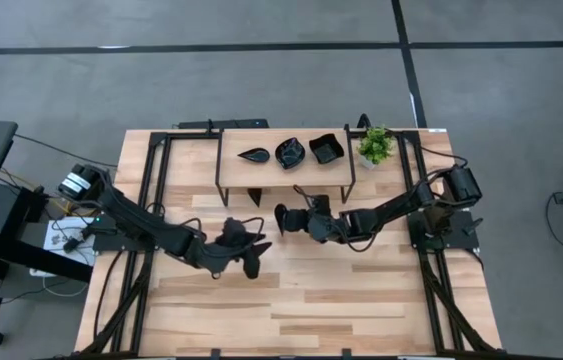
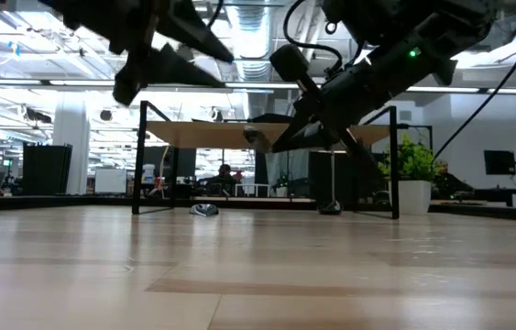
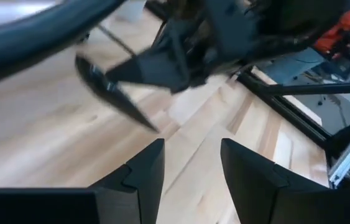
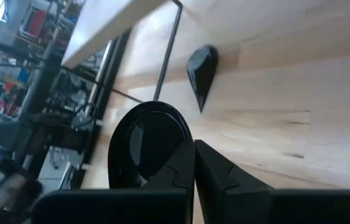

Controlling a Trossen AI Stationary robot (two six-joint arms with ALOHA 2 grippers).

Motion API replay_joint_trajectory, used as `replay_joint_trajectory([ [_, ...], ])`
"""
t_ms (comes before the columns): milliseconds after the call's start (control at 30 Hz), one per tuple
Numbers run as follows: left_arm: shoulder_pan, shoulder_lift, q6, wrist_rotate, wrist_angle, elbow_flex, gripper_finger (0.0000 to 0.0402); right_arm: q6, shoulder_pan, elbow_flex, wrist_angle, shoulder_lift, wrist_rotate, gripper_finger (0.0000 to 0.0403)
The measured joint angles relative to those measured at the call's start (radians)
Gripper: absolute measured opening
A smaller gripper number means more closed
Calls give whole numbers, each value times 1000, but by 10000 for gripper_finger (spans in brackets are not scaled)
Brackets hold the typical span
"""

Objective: Pick & Place Mini shaped plates
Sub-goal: Stack the black drop shaped plate on the black drop shaped plate on the shelf

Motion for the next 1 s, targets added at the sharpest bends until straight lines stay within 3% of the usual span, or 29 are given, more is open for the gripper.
replay_joint_trajectory([
  [400, 14, 41, -355, -35, 72, 0, 159, -99, 7, 51, -24, 0, 47, 0],
  [1000, 69, 40, -380, -11, 94, 0, 159, -90, 45, 60, 10, 0, 47, 0],
])
